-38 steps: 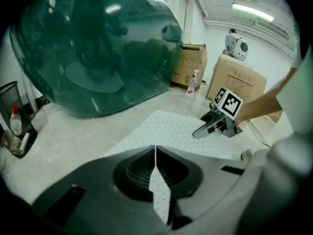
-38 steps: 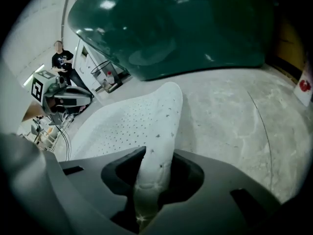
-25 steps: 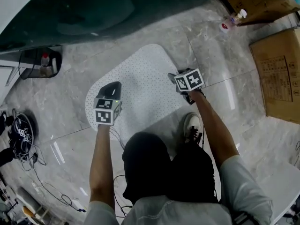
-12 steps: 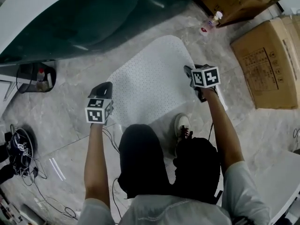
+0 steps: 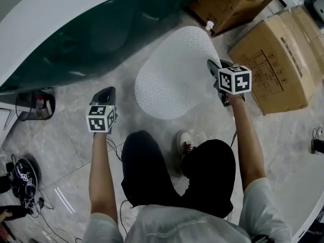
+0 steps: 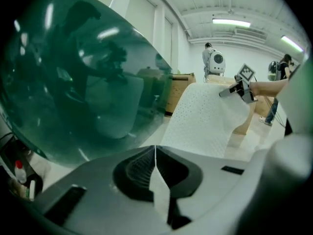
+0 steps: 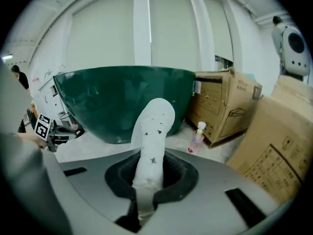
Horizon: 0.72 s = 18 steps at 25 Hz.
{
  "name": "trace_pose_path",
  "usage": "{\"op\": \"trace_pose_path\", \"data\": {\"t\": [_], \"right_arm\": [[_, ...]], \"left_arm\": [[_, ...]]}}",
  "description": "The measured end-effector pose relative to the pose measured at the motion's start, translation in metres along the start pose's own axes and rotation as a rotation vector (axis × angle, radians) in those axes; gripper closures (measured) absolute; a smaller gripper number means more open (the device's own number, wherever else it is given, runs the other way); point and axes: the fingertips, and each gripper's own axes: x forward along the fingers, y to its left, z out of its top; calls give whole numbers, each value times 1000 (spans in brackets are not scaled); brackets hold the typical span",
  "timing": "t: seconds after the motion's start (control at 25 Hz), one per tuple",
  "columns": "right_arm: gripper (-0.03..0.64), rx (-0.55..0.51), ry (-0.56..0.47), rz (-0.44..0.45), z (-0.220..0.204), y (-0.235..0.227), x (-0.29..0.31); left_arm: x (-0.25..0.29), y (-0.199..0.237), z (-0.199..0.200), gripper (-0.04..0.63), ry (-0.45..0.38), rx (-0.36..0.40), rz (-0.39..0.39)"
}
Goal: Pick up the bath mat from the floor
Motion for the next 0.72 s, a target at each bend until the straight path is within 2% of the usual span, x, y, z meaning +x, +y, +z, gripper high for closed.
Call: {"op": "trace_pose_path", "data": {"t": [0.2, 0.4, 0.56, 0.72], "right_arm": [[575, -41, -125, -35, 55, -20, -31], [574, -54, -254, 4, 102, -30, -55], [575, -68, -286, 48, 141, -34, -75], [575, -86, -266, 85, 174, -27, -107]], "left_arm": [[6, -13, 49, 577, -50, 19, 11], [1, -27, 104, 577, -109, 63, 45], [-16, -39, 158, 577, -156, 86, 69], [-50, -60, 216, 577, -133, 92, 59]]}}
